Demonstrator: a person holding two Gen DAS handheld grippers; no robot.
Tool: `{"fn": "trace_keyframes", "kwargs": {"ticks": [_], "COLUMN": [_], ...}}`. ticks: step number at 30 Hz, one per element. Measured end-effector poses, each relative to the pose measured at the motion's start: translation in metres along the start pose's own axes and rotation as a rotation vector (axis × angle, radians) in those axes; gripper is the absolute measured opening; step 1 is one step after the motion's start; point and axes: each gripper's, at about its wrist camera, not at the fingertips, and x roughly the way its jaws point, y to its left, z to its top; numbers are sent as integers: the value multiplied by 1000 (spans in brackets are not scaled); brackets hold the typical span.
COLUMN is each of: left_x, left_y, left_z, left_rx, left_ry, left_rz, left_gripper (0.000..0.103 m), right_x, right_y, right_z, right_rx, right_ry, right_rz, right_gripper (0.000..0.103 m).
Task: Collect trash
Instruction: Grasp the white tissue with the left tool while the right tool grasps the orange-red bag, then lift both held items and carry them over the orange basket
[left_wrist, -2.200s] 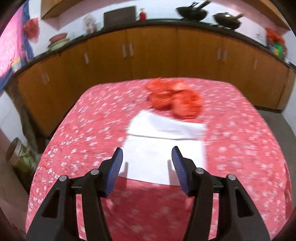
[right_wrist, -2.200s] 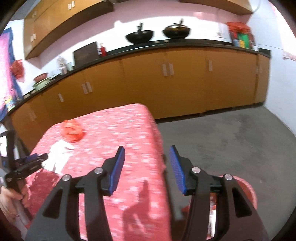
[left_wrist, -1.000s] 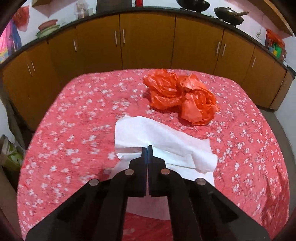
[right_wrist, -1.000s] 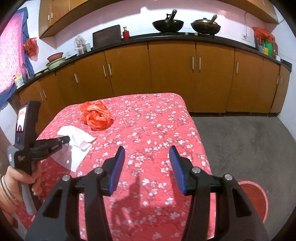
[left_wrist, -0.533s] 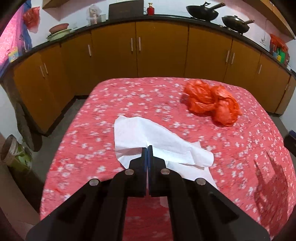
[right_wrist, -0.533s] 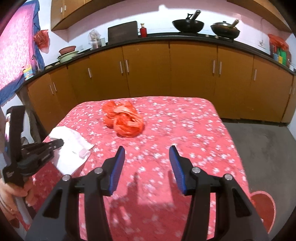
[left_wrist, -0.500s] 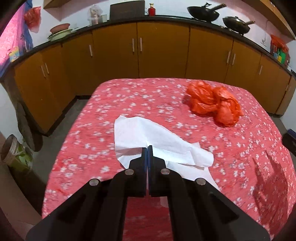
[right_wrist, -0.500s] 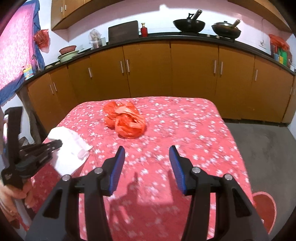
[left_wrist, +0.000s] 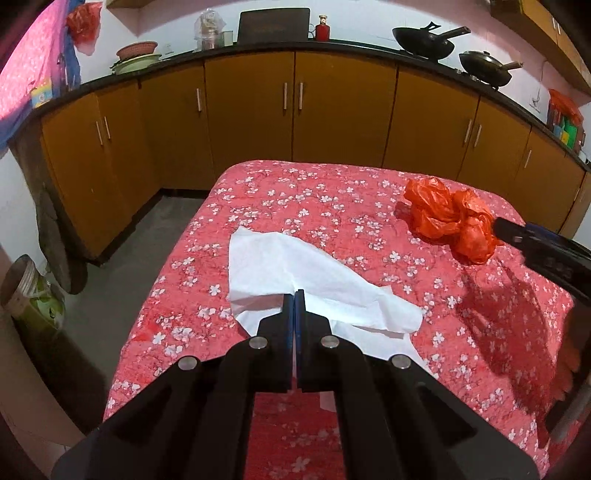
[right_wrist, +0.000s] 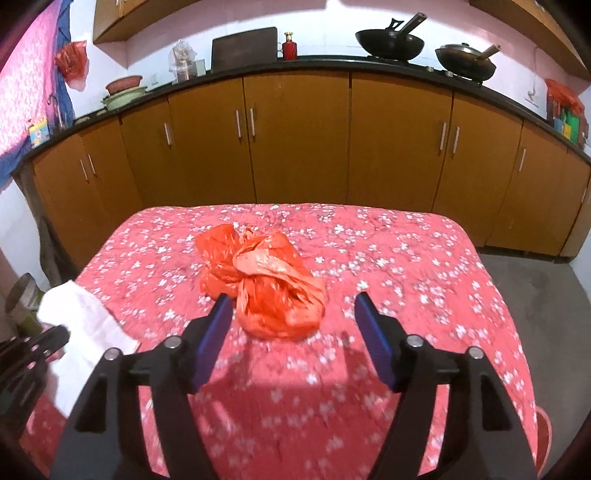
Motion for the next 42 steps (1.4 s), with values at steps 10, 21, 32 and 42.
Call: {"fn": "trace_keyframes", "kwargs": {"ticks": [10, 21, 32, 42], "left_x": [-5, -1, -10, -34], "left_y": [-2, 0, -11, -47], "left_z": [-1, 1, -4, -16], "left_rx": [16, 14, 45, 90], "left_ry": [-35, -31, -49, -45], "left_rz": [-13, -4, 28, 3], "left_gripper": [1, 1, 1, 1], "right_x": [37, 40, -11, -73], "right_y": [12, 9, -28, -53], "right_z": [10, 2, -25, -34], "right_rx": [-9, -6, 65, 66], "right_ry": [63, 124, 96, 32], "right_rz": [-25, -21, -44, -94], "right_gripper": [69, 33, 31, 32]}}
